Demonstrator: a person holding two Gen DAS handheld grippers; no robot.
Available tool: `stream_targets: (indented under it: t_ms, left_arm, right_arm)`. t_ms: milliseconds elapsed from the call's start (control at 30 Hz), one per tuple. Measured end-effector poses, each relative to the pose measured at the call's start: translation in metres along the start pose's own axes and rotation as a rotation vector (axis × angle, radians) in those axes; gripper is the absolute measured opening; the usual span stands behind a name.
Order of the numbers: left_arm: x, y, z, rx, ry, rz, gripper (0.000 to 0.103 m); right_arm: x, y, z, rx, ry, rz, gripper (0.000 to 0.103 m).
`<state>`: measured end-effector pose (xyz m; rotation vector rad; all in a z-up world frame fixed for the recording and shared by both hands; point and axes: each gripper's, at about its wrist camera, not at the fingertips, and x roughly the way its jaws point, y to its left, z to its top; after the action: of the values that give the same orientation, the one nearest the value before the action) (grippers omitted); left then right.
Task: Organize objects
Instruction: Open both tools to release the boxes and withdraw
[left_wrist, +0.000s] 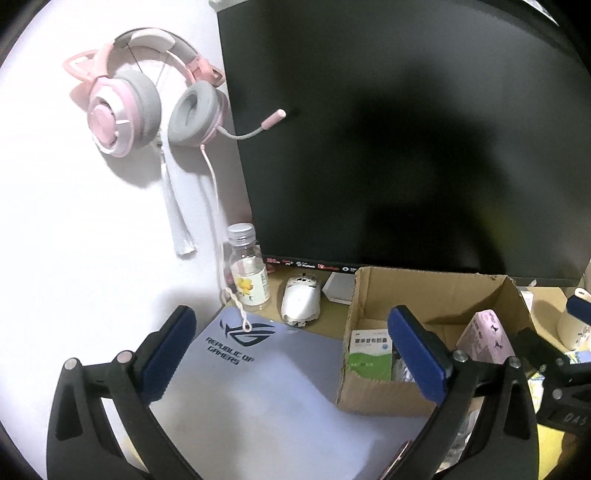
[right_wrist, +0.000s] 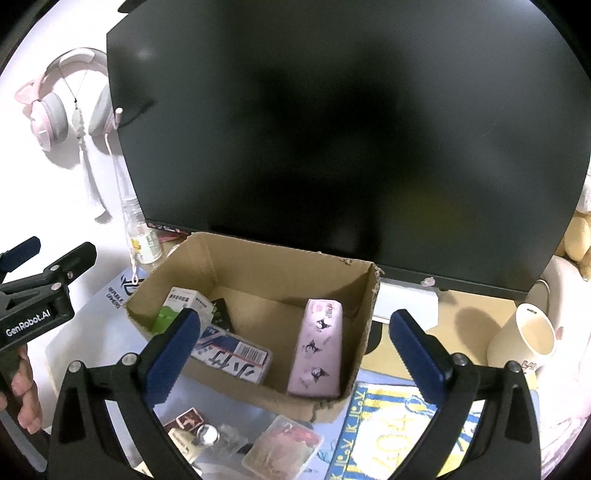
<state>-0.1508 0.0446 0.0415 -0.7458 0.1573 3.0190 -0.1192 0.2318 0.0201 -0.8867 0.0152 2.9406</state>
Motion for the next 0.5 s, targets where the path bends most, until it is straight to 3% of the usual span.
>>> stream_targets:
  t_ms: [233, 500]
  left_arm:
    - [-0.023, 0.003, -0.017, 0.007, 0.002, 0.057, 0.103]
    - [-0.051, 0.010, -0.035, -0.018, 0.001, 0.055, 0.103]
  right_arm:
    - [-0.024, -0.013, -0.007, 0.061, 0.000, 0.012, 0.103]
    - [-0.045, -0.021, -0.018, 0.114, 0.012, 0.043, 0.103]
